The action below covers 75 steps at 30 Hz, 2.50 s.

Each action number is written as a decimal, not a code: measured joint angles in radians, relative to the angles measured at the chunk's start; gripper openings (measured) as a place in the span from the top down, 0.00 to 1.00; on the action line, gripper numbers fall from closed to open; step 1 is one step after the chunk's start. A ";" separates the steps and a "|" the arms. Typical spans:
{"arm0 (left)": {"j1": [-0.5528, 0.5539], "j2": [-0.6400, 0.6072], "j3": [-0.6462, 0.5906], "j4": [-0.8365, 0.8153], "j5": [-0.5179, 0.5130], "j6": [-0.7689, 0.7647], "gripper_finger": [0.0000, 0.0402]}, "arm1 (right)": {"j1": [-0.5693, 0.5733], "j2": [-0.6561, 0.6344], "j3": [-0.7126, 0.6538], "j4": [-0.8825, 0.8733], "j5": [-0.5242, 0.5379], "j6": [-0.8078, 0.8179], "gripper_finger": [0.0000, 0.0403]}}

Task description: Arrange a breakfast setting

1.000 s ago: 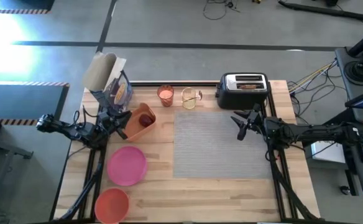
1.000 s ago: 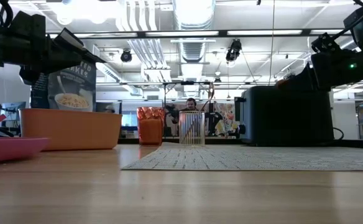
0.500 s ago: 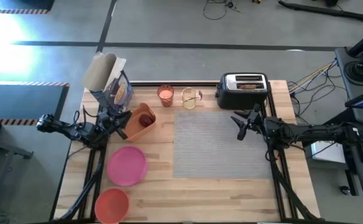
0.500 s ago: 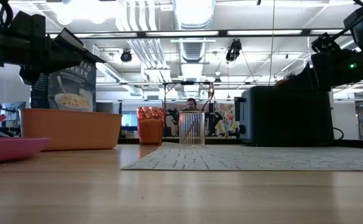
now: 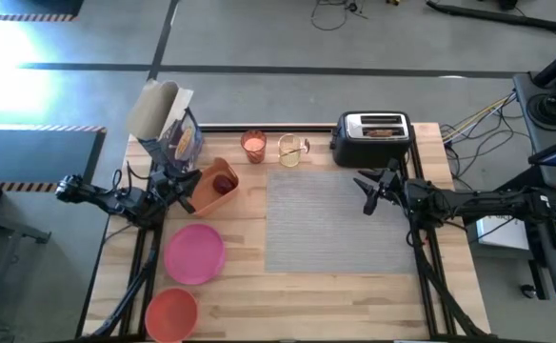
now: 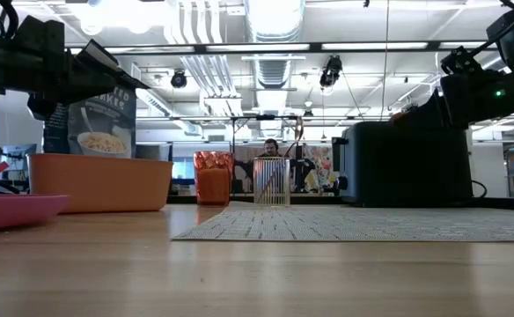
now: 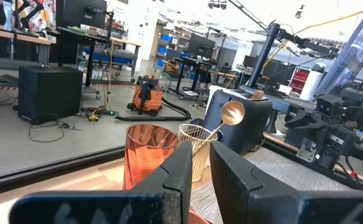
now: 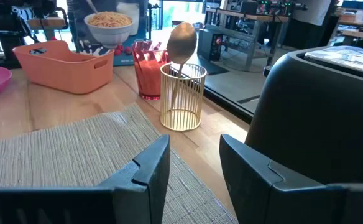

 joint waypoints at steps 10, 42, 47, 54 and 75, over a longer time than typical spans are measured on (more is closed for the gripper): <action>0.000 0.000 0.000 0.005 0.000 0.039 0.90 | 0.000 0.000 0.000 0.000 0.000 0.000 0.68; 0.000 0.000 0.007 0.007 -0.010 0.000 0.90 | 0.000 0.000 0.000 0.000 0.000 0.000 0.68; 0.000 0.000 0.007 0.007 -0.011 0.000 0.90 | 0.000 0.000 0.000 0.000 0.000 0.000 0.68; 0.000 0.000 0.007 0.003 -0.010 -0.007 0.90 | 0.000 0.000 0.000 0.000 0.000 0.000 0.68; 0.000 0.035 0.067 -0.007 0.123 -0.154 0.90 | 0.000 0.000 0.000 0.000 0.000 0.000 0.68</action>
